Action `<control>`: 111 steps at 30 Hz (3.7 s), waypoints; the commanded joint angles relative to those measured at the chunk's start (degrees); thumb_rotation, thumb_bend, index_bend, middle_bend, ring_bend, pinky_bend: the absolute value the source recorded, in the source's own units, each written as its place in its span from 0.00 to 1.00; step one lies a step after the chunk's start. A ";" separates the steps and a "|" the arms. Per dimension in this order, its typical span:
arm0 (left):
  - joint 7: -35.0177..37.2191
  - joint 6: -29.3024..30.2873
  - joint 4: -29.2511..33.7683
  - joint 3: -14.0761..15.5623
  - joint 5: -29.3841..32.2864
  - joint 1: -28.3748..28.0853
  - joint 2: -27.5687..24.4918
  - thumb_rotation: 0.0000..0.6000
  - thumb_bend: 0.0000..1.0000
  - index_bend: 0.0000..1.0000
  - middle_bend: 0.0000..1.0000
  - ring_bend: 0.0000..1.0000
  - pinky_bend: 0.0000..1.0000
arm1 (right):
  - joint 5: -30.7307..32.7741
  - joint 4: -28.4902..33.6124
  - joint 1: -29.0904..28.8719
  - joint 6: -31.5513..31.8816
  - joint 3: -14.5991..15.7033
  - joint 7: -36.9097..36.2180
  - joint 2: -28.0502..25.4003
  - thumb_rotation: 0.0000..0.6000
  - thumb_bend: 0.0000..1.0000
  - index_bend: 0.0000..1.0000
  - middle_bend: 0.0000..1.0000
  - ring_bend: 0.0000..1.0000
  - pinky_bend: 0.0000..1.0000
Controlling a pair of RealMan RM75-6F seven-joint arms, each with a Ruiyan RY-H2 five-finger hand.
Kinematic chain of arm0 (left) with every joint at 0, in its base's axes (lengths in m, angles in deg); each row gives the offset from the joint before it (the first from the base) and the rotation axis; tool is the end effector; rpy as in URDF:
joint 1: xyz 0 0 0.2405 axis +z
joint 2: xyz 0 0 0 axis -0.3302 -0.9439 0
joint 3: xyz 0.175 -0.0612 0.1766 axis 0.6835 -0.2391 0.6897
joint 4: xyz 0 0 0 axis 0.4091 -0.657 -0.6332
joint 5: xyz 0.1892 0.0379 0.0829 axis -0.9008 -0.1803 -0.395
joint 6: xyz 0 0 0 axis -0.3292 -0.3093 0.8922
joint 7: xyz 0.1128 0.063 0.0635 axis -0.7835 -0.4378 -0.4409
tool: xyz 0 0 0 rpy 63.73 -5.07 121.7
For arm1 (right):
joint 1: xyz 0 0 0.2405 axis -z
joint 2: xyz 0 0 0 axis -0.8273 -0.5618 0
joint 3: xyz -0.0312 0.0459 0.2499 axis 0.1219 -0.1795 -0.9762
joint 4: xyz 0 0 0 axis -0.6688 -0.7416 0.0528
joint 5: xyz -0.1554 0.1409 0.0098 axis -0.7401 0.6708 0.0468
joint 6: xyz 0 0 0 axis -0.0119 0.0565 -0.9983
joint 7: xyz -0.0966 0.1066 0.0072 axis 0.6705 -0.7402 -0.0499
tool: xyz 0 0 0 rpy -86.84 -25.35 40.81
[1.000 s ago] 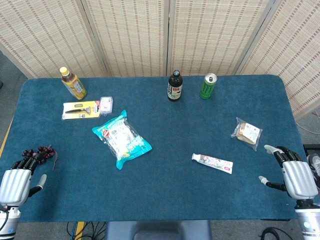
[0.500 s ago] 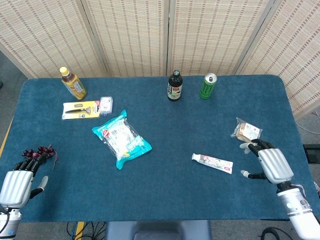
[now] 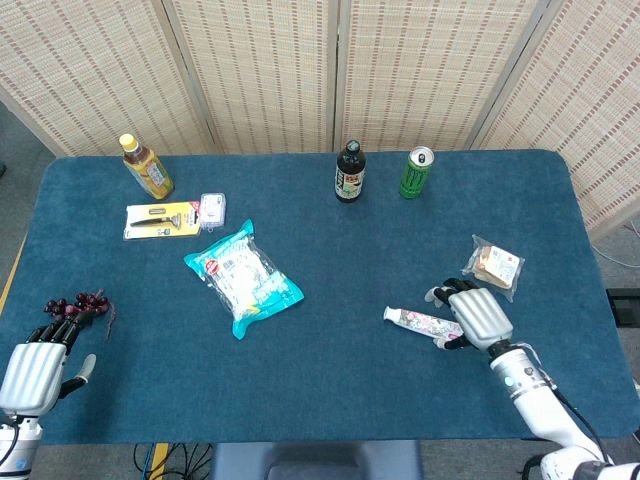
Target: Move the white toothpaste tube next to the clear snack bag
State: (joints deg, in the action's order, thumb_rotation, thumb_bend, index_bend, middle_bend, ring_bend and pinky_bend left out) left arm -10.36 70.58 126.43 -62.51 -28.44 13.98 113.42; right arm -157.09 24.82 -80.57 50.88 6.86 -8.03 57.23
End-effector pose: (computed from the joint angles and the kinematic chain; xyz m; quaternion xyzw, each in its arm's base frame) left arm -0.2926 0.1773 0.1394 -0.6243 -0.3441 -0.3775 0.5911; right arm -0.2299 -0.2713 0.0665 0.7198 -0.4258 0.3166 0.4476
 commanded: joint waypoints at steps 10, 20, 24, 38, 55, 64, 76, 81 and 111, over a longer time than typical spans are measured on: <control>1.38 0.09 -1.01 0.15 -0.55 -0.01 0.29 1.00 0.33 0.16 0.28 0.27 0.30 | 10.59 -8.82 -7.24 -4.80 -0.54 10.30 9.80 1.00 0.02 0.33 0.40 0.20 0.23; 2.03 0.48 -1.54 0.44 -0.41 0.56 0.38 1.00 0.33 0.16 0.28 0.27 0.30 | 14.30 -11.46 -10.59 -6.63 1.10 14.40 13.71 1.00 0.02 0.33 0.40 0.20 0.23; 2.26 0.70 -1.81 0.48 -0.32 0.79 0.35 1.00 0.33 0.16 0.28 0.27 0.30 | 13.47 -9.94 -10.62 -5.99 2.34 14.55 13.48 1.00 0.02 0.34 0.40 0.20 0.23; 2.89 0.28 -2.52 0.51 -0.63 0.57 0.82 1.00 0.33 0.16 0.28 0.27 0.30 | 12.58 -9.24 -9.07 -2.76 4.62 13.71 11.55 1.00 0.05 0.34 0.40 0.20 0.23; 4.17 0.99 -3.39 0.52 -0.21 1.34 0.83 1.00 0.33 0.16 0.28 0.27 0.29 | 13.95 -11.38 -9.98 -2.64 4.69 14.27 13.55 1.00 0.20 0.44 0.47 0.26 0.23; 4.50 0.71 -3.94 0.44 -0.08 1.24 1.08 1.00 0.33 0.16 0.28 0.27 0.29 | 15.27 -11.50 -10.54 -2.77 4.69 15.28 13.68 1.00 0.24 0.44 0.48 0.27 0.23; 4.76 0.52 -4.23 0.53 0.28 1.45 1.08 1.00 0.33 0.16 0.28 0.26 0.29 | 16.55 -11.47 -11.29 -2.84 5.02 16.73 14.20 1.00 0.34 0.47 0.50 0.28 0.23; 4.89 0.56 -4.21 0.50 0.11 1.41 1.02 1.00 0.33 0.16 0.28 0.26 0.29 | 16.30 -11.02 -11.50 -2.32 5.10 17.21 14.51 1.00 0.39 0.51 0.52 0.31 0.25; 9.98 -10.99 -0.70 -1.19 -5.58 -9.55 -8.20 1.00 0.33 0.18 0.28 0.26 0.29 | 19.82 0.67 -19.47 -13.99 0.52 11.24 0.87 1.00 1.00 0.76 0.70 0.55 0.39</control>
State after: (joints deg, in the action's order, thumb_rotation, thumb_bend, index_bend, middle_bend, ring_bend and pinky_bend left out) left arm -1.39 61.56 125.04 -63.36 -32.94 6.32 106.51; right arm -137.83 24.01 -98.71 38.36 8.36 4.22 59.86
